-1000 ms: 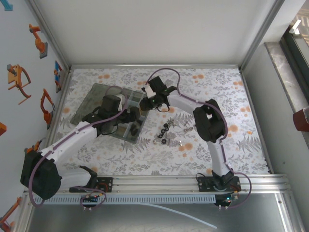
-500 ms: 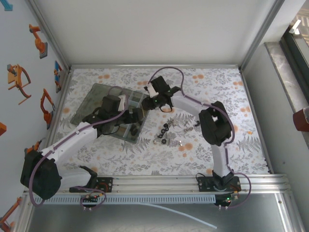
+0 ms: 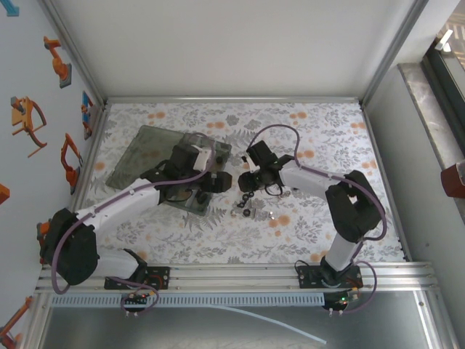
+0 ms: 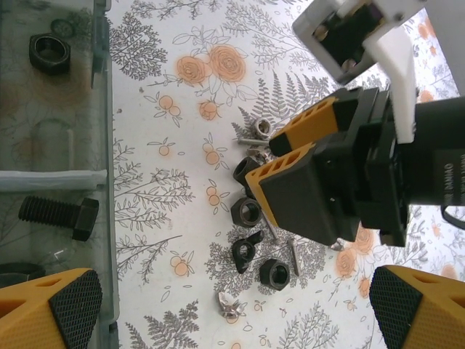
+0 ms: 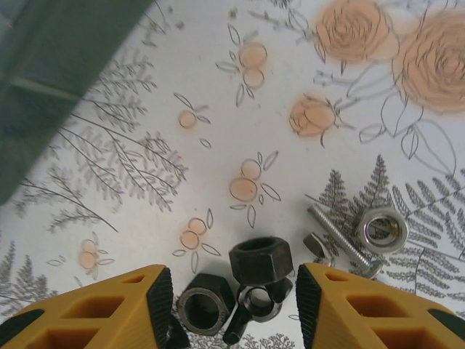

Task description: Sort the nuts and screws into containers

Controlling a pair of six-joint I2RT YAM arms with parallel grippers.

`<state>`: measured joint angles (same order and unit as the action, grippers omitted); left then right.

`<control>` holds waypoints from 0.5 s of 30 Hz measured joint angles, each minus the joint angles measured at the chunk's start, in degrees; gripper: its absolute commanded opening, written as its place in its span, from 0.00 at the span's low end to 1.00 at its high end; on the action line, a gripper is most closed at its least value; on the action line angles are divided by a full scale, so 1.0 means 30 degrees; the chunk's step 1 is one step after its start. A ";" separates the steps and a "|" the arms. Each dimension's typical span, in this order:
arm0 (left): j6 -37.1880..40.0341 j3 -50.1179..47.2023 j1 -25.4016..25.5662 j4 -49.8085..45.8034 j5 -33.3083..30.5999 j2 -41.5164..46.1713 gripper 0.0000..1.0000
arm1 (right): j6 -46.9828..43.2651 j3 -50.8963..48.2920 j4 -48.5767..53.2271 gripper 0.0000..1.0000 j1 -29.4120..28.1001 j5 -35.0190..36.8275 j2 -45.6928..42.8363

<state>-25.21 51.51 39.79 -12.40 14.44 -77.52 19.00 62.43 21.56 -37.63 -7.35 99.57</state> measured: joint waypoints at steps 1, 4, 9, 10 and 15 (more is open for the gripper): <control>0.0036 0.0124 0.0000 0.0015 0.0000 -0.0102 0.97 | 0.0036 -0.0022 0.0000 0.46 0.0000 0.0051 0.0109; 0.0036 0.0350 0.0000 0.0066 -0.0007 -0.0262 0.97 | 0.0102 -0.0015 -0.0066 0.46 0.0000 0.0219 0.0175; 0.0036 0.0350 0.0000 0.0095 -0.0007 -0.0262 0.97 | 0.0087 0.0066 -0.0153 0.42 0.0000 0.0284 0.0532; 0.0036 0.0350 0.0000 0.0102 -0.0007 -0.0262 0.97 | 0.0087 0.0066 -0.0153 0.41 0.0000 0.0291 0.0641; 0.0036 0.0350 0.0000 0.0168 -0.0007 -0.0262 0.97 | 0.0080 0.0066 -0.0146 0.40 0.0000 0.0342 0.0882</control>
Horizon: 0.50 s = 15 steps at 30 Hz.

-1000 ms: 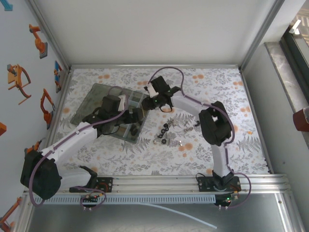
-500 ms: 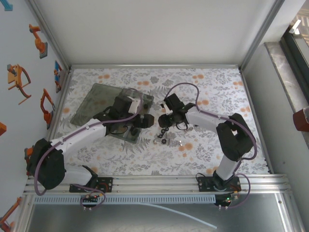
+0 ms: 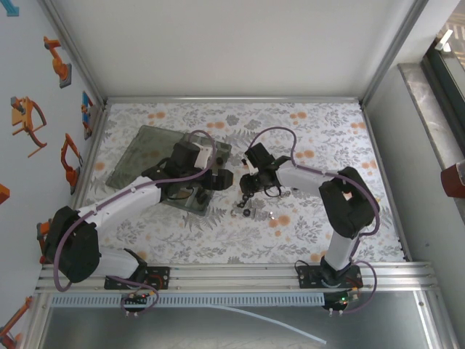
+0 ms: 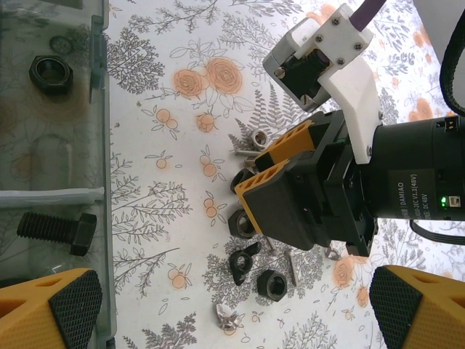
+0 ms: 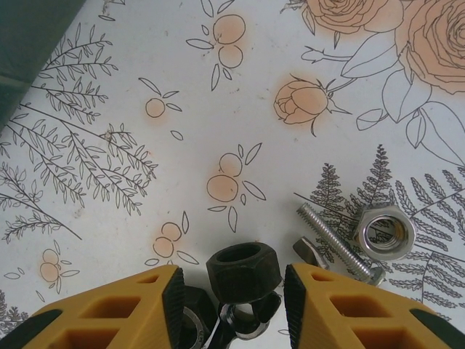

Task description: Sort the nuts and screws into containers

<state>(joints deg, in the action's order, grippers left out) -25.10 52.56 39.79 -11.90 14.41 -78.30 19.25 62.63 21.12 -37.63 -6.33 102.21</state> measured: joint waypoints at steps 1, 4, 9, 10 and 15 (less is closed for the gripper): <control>-0.0007 0.0000 0.0000 0.0007 -0.0007 0.0000 0.97 | 0.0000 0.0000 0.0000 0.39 0.0000 -0.0007 0.0000; 0.0000 0.0000 0.0000 0.0058 -0.0007 0.0000 0.97 | 0.0000 0.0000 0.0000 0.39 0.0000 -0.0007 0.0058; -0.0007 0.0000 0.0000 0.0117 -0.0015 0.0000 0.97 | 0.0000 0.0051 0.0007 0.39 0.0000 0.0000 0.0423; -0.0007 0.0000 0.0000 0.0117 -0.0022 0.0000 0.97 | -0.0007 0.0051 0.0007 0.38 0.0000 0.0000 0.0503; -0.0007 -0.0051 0.0000 0.0131 -0.0109 0.0044 0.97 | -0.0015 0.0051 0.0007 0.35 0.0000 0.0000 0.0678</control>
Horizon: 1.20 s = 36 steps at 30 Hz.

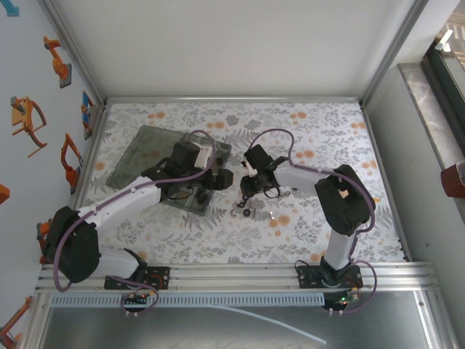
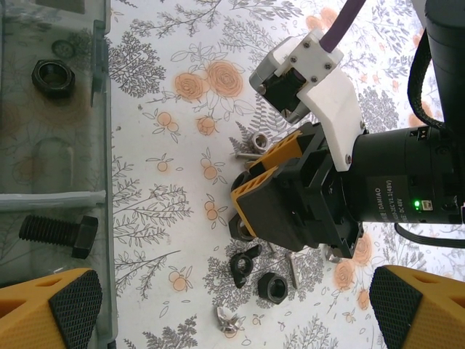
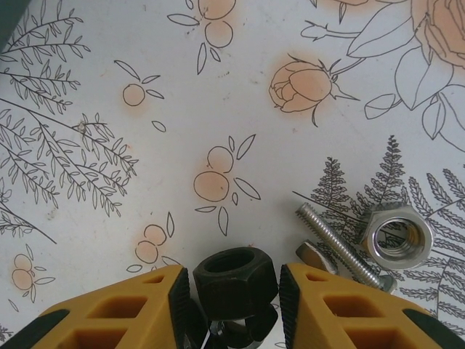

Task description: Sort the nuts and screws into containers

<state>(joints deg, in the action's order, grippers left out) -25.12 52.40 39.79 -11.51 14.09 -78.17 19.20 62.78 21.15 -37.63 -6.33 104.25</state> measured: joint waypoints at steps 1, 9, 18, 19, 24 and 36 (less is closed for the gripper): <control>0.0000 -0.0015 0.0000 -0.0007 -0.0036 0.0022 0.97 | 0.0007 0.0000 0.0000 0.34 0.0000 0.0000 0.0007; 0.0000 -0.0051 0.0000 -0.0007 -0.0109 0.0095 0.97 | -0.0226 0.0277 0.0000 0.23 0.0000 -0.0007 0.0109; 0.0000 -0.0058 0.0015 -0.0007 -0.0364 0.0299 0.97 | -0.0510 0.1406 0.0277 0.22 0.0000 -0.0022 0.0146; -0.0007 -0.0058 0.0015 -0.0015 -0.0423 0.0342 0.97 | -0.0568 0.1603 0.0299 0.22 0.0000 -0.0051 0.0146; -0.0168 -0.0058 -0.0029 -0.0226 -0.1515 0.0561 0.97 | -0.0845 0.2965 0.0350 0.22 0.0000 -0.0415 0.0262; -0.1268 -0.0729 -0.1392 -0.1282 -0.3082 0.2069 0.97 | -0.0911 0.7825 0.0284 0.22 -0.0007 -0.2688 0.3031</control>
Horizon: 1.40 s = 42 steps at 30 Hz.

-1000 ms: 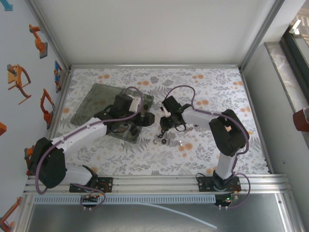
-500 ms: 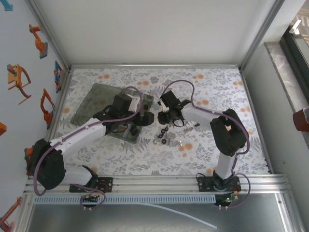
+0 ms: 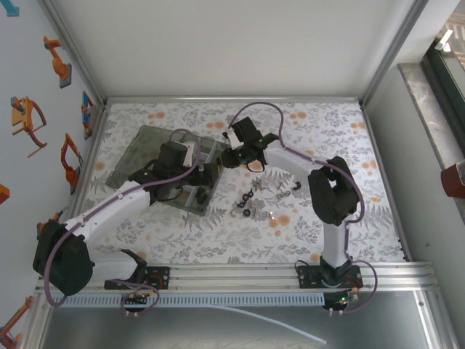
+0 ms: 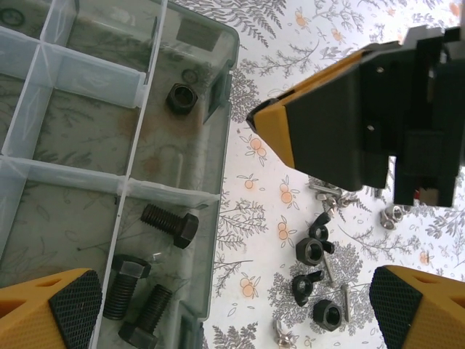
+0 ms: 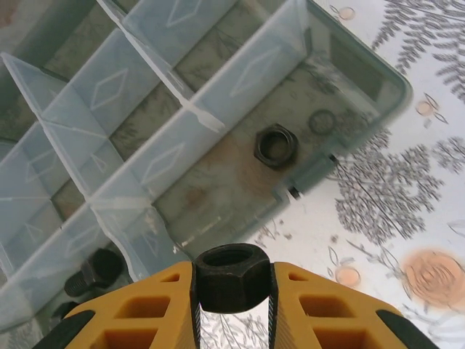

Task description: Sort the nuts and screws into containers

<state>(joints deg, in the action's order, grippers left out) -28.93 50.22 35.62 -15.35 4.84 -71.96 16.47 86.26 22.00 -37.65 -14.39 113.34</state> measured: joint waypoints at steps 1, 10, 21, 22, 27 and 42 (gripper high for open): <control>-0.0029 -0.0007 -0.0007 -0.0102 -0.0073 0.0124 0.97 | -0.0007 0.0284 0.0007 0.22 -0.0007 -0.0153 0.0284; -0.0080 -0.0138 -0.0306 -0.0758 -0.0481 0.1202 0.97 | 0.0007 0.2055 0.0277 0.23 -0.0299 -0.1173 0.2339; -0.0226 -0.0466 -0.0313 -0.0918 -0.0627 0.1370 0.97 | 0.0022 0.2295 0.0430 0.31 -0.0408 -0.1413 0.2514; -0.0226 -0.0466 -0.0313 -0.0918 -0.0627 0.1377 0.97 | 0.0015 0.2295 0.0430 0.32 -0.0408 -0.1413 0.2514; -0.0291 -0.0466 -0.0313 -0.0918 -0.0619 0.1377 0.97 | 0.0015 0.2295 0.0423 0.35 -0.0408 -0.1413 0.2514; -0.0233 -0.0758 -0.0240 -0.0758 0.0321 0.1472 0.97 | 0.0000 -0.0321 -0.0233 0.39 -0.0408 -0.0656 -0.0153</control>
<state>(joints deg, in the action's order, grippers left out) -29.63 47.94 34.89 -17.63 5.80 -67.55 16.47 85.30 21.30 -38.87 -16.36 112.88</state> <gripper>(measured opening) 0.973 0.387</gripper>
